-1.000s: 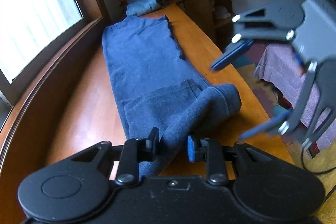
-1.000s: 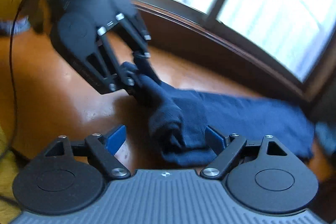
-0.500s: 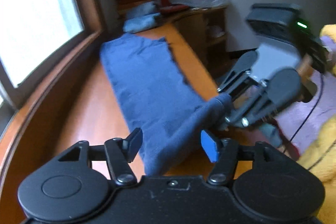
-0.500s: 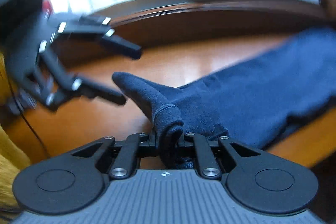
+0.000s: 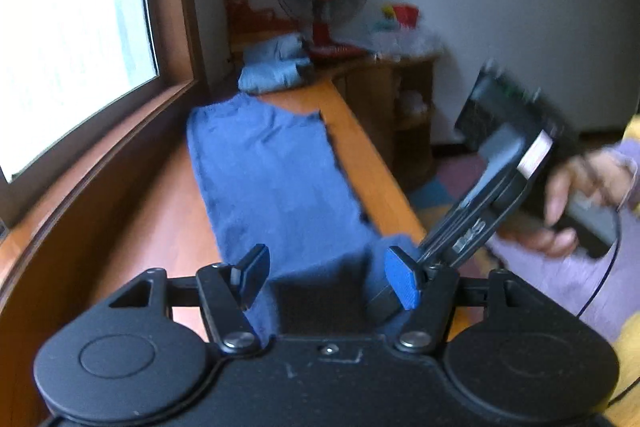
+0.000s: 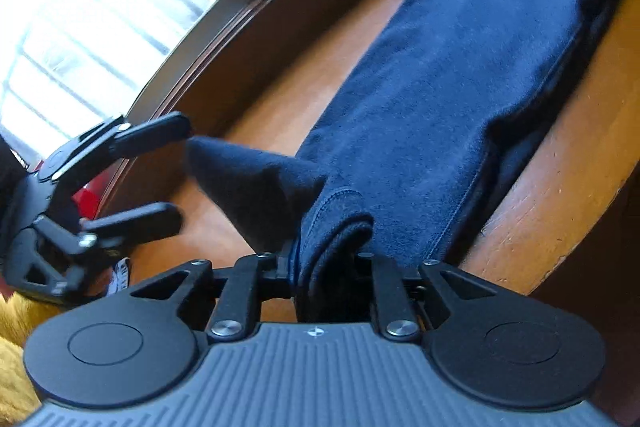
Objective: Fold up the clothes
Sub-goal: 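Lift the gripped end with the right gripper and lay it over the strip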
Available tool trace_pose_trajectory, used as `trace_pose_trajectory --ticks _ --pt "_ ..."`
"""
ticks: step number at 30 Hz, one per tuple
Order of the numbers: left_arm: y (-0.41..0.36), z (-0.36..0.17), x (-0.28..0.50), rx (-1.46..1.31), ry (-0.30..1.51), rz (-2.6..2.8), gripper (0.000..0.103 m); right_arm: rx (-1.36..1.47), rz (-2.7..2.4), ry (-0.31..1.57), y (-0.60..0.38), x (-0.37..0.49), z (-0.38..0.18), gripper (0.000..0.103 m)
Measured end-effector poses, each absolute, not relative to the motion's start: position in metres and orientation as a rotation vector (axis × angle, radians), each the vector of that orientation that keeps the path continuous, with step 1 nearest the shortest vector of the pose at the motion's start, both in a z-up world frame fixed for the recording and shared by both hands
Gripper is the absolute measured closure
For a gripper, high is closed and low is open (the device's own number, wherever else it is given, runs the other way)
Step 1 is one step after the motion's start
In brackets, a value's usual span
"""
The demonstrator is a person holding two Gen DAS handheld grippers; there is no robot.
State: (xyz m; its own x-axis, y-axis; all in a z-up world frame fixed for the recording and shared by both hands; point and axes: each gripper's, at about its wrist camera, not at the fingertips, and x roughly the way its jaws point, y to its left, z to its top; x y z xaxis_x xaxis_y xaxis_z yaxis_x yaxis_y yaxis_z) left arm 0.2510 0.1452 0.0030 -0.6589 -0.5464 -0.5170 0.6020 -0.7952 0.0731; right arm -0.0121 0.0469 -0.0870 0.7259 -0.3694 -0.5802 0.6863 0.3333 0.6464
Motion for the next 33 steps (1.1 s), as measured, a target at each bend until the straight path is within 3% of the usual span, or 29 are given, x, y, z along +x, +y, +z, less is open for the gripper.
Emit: trace_pose_trajectory --ticks 8,11,13,15,18,21,25,33 --pt "0.122 -0.043 0.226 0.907 0.224 -2.337 0.038 1.028 -0.798 0.367 0.053 -0.016 -0.084 0.088" --pt "0.113 -0.05 0.23 0.9 0.305 -2.364 0.038 0.906 -0.888 0.403 0.068 -0.016 -0.07 0.083" --pt "0.114 -0.049 0.228 0.92 0.291 -2.371 0.034 0.797 -0.956 0.435 0.082 -0.014 -0.058 0.074" --pt "0.115 -0.049 0.224 0.94 0.266 -2.374 0.027 0.666 -1.042 0.466 0.092 -0.008 -0.048 0.073" --pt "0.12 -0.051 0.219 0.956 0.245 -2.365 0.022 0.56 -1.096 0.421 0.101 -0.002 -0.037 0.074" --pt "0.122 -0.053 0.22 0.943 0.251 -2.352 0.022 0.56 -1.035 0.386 0.102 0.0 -0.04 0.081" --pt "0.117 -0.056 0.215 0.943 0.264 -2.329 0.021 0.545 -1.075 0.531 0.08 0.01 -0.074 0.088" --pt "0.113 -0.048 0.21 0.92 0.427 -2.091 0.01 0.522 -1.068 0.503 0.067 0.011 -0.083 0.086"
